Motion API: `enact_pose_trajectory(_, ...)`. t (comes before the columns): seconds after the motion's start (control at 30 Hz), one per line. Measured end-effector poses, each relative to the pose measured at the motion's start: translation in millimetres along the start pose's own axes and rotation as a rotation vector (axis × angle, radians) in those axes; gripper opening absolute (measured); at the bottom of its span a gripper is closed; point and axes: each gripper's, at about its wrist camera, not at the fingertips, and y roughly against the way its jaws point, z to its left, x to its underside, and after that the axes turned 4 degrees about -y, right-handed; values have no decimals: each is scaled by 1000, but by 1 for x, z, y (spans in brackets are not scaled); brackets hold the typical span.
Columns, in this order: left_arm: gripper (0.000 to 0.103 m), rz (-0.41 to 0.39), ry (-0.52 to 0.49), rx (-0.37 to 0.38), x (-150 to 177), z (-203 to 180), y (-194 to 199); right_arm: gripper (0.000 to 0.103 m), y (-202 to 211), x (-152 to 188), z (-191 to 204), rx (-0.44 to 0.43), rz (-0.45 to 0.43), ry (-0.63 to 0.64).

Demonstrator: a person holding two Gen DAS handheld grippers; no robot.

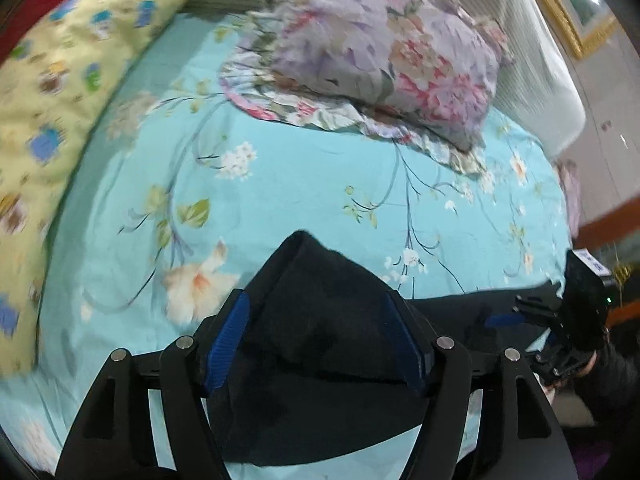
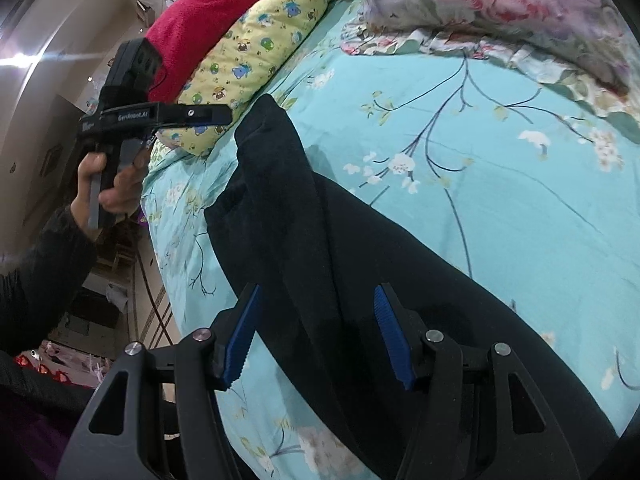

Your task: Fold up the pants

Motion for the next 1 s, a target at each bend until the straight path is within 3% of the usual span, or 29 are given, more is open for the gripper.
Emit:
enact_pose_trajectory(0.3,69,178,-108,55,-24,10,-45,59,-27,-15,-1,-30,51,-19)
enact_pose_trajectory(0.43,48,188,-173,14,-20,4,-52,58,-34,-18,3,-45,68,-3)
enact_pose_trajectory(0.47,45,184,-178,8,-19,3,-52,53,-36,-18,4,-39,74,9)
enact_pose_trajectory(0.53,28,159,-169,-3,-17,5,-48,19,-43,-17,6,-33,90,26)
enact_pose_trajectory(0.57,26,146,-162,-3,-17,5,-45,11,-44,-16,7,-19,92,40)
enact_pose_trajectory(0.6,14,128,-159,-6,-16,6,-40,7,-45,-15,9,-8,89,59)
enact_pose_trajectory(0.63,9,104,-154,-7,-14,5,-32,7,-44,-14,11,-10,82,72)
enact_pose_trajectory(0.83,6,17,-159,-40,11,-10,1,5,-26,-9,32,-40,26,136)
enact_pose_trajectory(1.0,6,-38,-127,-56,39,-15,24,5,-26,0,59,-39,34,202)
